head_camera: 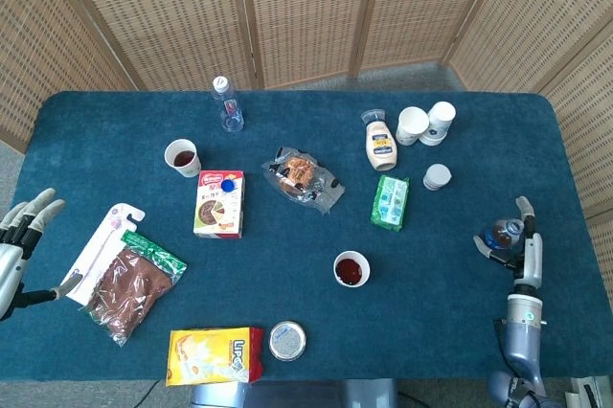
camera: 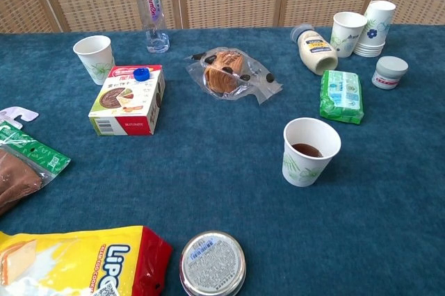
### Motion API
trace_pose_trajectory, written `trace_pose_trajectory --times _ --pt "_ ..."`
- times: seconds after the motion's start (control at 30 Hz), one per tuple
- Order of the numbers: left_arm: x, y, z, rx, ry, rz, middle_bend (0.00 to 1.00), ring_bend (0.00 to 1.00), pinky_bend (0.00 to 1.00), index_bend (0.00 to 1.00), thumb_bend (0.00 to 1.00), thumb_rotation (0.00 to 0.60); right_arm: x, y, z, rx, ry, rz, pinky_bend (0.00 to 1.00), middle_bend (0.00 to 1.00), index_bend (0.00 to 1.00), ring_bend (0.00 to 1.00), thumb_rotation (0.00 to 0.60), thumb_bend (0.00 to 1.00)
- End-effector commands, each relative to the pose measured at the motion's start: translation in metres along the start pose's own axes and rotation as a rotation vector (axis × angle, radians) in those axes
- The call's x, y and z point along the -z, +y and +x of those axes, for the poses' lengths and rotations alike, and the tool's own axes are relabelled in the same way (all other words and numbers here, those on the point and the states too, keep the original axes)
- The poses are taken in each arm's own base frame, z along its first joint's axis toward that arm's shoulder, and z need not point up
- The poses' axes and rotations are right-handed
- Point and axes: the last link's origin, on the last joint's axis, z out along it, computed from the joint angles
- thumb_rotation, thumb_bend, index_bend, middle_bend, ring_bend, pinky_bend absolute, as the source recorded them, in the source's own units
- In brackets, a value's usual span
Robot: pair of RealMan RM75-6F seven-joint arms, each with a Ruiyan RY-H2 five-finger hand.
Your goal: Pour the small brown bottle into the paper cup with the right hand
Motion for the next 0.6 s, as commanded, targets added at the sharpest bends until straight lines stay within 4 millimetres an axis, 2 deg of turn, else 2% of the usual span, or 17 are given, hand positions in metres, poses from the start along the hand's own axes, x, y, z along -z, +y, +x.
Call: trace_pose_trajectory --times 0.03,0.6 --pt "0.0 0.0 0.0 0.001 0.0 -0.001 0.0 0.0 0.0 0.0 0.23 0.6 0.0 -0.002 0.001 0.003 0.005 0.005 0.0 0.0 0.0 0.0 0.6 0.04" --pt "0.002 -0.001 0.005 0.016 0.011 -0.009 0.0 0.0 0.0 0.0 0.23 0.6 0.008 -0.023 0.013 0.121 -0.009 0.068 0.0 0.0 0.0 0.0 0.6 0.0"
